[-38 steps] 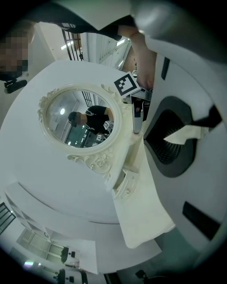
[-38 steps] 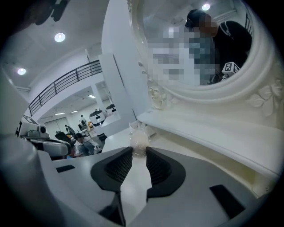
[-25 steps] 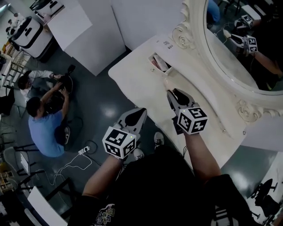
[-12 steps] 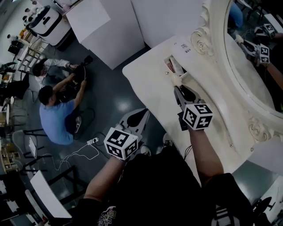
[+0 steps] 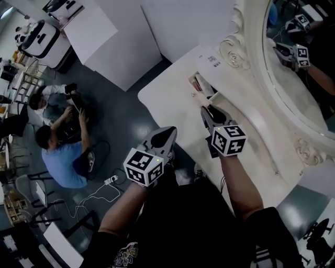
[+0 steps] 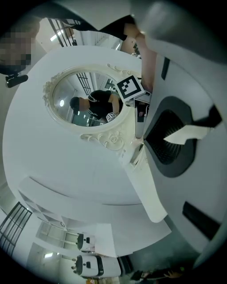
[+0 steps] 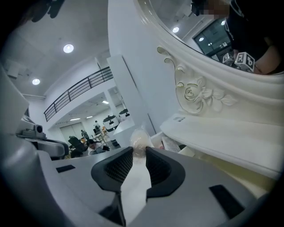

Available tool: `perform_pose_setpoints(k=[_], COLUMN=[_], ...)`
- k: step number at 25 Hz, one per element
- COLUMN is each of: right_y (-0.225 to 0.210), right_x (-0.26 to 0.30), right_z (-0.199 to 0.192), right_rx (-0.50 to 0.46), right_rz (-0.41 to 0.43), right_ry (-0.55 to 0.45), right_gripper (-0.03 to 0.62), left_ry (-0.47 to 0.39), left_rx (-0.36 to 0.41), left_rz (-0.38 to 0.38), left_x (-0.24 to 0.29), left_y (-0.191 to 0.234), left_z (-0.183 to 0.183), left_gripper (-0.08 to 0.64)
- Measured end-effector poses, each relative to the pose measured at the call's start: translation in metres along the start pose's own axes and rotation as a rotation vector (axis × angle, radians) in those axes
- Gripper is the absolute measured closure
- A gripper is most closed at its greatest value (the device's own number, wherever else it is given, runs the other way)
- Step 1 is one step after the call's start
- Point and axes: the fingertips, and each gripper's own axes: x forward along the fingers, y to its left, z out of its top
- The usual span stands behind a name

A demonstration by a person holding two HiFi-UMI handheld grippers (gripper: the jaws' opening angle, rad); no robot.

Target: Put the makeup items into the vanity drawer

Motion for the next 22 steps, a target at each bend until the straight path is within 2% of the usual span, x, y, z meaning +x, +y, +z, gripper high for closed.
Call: perform_pose_setpoints(k=[5,11,17,22], right_y=[-0.006,-0.028,-0.048,-0.060], right_x=[0.017,0.053,0.084,0.104], right_z=[0.008,0.020,0.018,0.008], right_rx=[-0.036,-0.136,-0.253,-0.288], right_rz=[-0.097,-0.182,-0.235,-0.250], right_ry=[0.020,0.084,0.215,0.299], right_gripper=[0.483,0.483,0.482,0.482], left_ry=[0.032,0.039,0.050,0.051], left_rx=[0.035,0.049,0.031,0.008], left_rz=[-0.131,-0.218,-0.253,-0.252], left_x=[0.027,0.051,0.057,0.062], left_y=[0.021,0.046,0.068,0.085], left_z=[0.008,0.015,0.011,0.009], left_gripper=[0.560,0.559,0.560,0.560])
